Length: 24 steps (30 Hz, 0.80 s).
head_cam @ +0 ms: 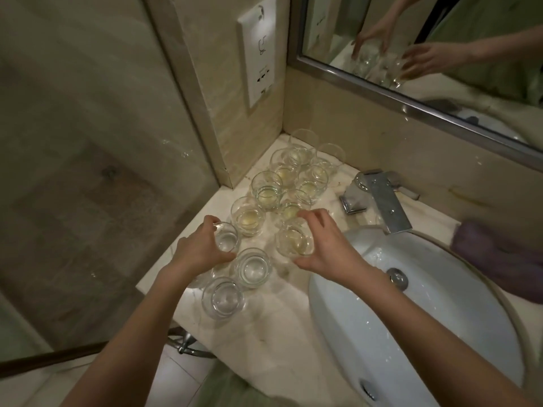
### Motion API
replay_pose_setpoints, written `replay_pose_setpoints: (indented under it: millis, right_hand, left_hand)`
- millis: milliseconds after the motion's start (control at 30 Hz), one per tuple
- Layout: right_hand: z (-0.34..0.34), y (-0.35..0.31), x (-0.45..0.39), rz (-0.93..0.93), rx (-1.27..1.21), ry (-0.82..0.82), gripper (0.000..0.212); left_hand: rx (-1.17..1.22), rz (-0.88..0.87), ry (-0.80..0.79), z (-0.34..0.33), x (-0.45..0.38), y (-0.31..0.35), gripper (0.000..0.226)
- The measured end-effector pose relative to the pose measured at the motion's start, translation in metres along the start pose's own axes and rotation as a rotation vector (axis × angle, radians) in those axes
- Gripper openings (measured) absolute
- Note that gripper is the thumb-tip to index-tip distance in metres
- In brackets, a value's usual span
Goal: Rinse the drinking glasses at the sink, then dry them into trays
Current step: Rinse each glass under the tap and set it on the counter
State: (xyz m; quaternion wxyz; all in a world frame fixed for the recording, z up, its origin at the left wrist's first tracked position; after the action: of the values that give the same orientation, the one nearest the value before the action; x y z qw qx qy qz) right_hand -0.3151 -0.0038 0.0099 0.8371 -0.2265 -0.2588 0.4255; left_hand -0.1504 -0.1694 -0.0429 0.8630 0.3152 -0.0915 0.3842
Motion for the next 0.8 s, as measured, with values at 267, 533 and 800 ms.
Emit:
replay_pose_setpoints:
  millis: [267,533,800]
  right_hand:
    - [0.011,0.085,0.046,-0.292,-0.200,-0.040,0.085]
    - [0.007,0.169,0.048,-0.520,-0.207,-0.033,0.096]
    - [0.024,0.218,0.041,-0.581,-0.257,0.024,0.092]
  left_hand:
    - [-0.420,-0.063,0.055,0.058,0.007,0.083,0.093]
    - [-0.023,-0.512,-0.568,-0.136,-0.004,0.224,0.081]
    - [0.443,-0.484,-0.446,-0.194,-0.054,0.242,0.062]
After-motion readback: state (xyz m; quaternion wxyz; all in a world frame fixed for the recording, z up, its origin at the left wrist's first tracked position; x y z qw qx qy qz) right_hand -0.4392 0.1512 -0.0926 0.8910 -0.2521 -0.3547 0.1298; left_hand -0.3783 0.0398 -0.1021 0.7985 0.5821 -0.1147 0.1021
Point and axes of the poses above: each hand's wrist, its own x-axis away from the middle knuckle, its own z-axis out of the back of the hand, y = z × x, the point moved 9 cm from there along -x, towards the middle knuckle, and after that the axes turned 9 degrees about -z, right-handed, at the moved point
